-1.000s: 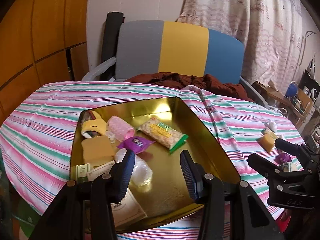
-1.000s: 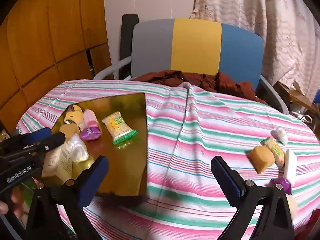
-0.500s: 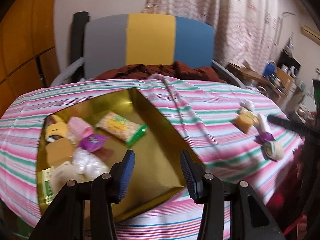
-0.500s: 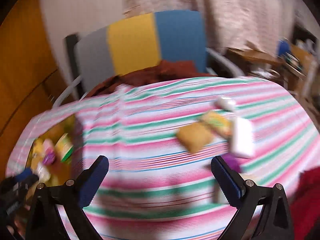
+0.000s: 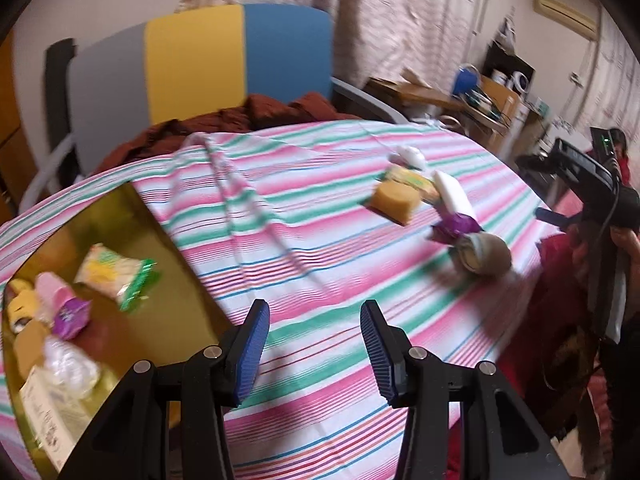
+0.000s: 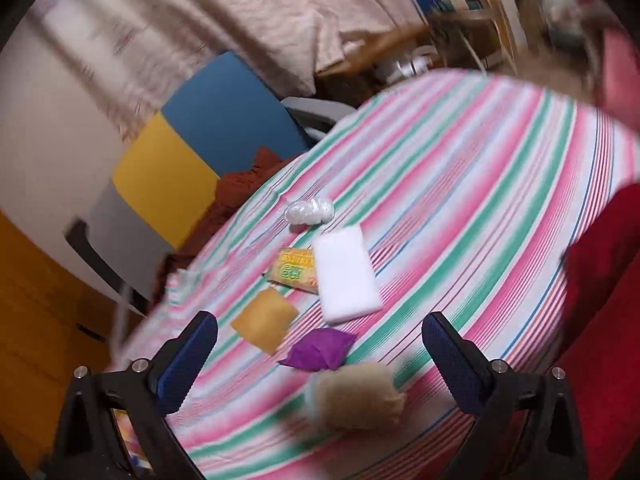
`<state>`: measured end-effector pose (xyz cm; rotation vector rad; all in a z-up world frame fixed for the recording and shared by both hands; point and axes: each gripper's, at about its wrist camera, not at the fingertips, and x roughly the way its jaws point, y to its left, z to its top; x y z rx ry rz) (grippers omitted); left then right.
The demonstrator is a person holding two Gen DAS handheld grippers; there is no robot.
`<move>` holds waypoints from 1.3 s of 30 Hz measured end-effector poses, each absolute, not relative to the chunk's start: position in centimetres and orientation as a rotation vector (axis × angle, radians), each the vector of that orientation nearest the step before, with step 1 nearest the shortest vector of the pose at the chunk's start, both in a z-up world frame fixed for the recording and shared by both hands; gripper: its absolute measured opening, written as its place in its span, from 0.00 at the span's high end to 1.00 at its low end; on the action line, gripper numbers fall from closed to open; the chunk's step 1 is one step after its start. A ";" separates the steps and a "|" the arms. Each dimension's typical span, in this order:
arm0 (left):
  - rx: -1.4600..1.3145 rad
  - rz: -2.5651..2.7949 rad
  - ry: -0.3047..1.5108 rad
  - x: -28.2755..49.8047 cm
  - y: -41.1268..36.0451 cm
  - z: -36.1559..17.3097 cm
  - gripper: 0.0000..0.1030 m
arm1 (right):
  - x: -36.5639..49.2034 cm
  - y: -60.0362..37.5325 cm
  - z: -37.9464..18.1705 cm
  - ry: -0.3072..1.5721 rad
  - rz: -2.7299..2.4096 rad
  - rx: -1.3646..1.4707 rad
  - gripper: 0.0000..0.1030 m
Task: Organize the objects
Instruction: 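Withdraw both open tools from the tray back over the table items, then grasp the purple packet with the left tool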
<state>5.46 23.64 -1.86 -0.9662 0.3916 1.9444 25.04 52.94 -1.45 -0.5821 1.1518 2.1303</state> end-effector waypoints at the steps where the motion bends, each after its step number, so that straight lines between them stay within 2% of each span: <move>1: -0.966 1.929 0.398 5.6 24.1 -2.0 0.54 | 25.5 53.1 -1.5 1.174 2.134 -0.542 0.00; 15: -1.029 1.649 0.363 6.8 34.8 -2.7 0.54 | 26.7 53.7 -2.4 1.345 2.221 -0.375 0.00; 29: -1.172 1.462 0.375 7.4 46.6 -5.5 0.53 | 26.6 53.9 -2.6 1.384 2.261 -0.361 0.00; 39: -1.231 1.453 0.545 7.8 51.1 -8.8 0.52 | 26.3 54.0 -2.9 1.397 2.259 -0.391 0.00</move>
